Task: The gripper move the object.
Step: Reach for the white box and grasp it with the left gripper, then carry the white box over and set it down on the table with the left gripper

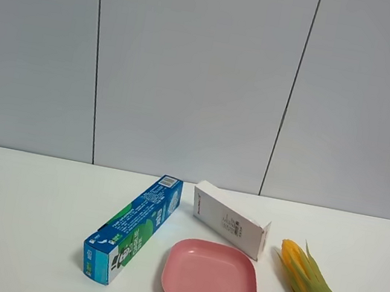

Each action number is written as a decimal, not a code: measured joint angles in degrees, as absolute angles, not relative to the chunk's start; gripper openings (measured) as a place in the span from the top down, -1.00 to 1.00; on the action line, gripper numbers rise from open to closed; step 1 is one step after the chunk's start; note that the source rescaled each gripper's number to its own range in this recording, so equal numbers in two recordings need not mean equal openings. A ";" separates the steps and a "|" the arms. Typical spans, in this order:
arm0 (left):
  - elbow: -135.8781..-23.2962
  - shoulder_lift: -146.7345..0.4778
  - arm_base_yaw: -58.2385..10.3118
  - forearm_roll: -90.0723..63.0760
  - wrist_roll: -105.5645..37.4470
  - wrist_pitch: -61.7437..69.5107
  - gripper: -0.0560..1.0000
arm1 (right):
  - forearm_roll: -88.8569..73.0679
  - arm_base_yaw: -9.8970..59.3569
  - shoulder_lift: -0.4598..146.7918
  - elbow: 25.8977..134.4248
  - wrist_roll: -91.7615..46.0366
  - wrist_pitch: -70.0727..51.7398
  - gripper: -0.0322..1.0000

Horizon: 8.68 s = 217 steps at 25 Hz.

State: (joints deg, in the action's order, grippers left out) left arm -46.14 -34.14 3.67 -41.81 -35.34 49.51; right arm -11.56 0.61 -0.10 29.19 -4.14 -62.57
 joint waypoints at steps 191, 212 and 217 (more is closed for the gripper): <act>-98.42 -114.31 -40.81 2.33 -46.22 20.72 0.88 | -10.24 0.61 -0.10 29.19 -4.58 -62.57 -1.00; -98.42 -106.34 -23.29 10.99 6.04 63.62 0.88 | -10.24 0.61 -0.10 29.19 -4.58 -62.57 -1.00; -98.42 -106.34 -21.42 5.13 6.20 65.48 0.88 | -10.24 0.61 -0.10 29.19 -4.58 -62.57 -1.00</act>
State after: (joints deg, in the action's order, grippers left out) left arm -98.42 -106.34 -21.42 5.13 6.20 65.48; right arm -10.24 0.61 -0.10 29.19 -4.58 -62.57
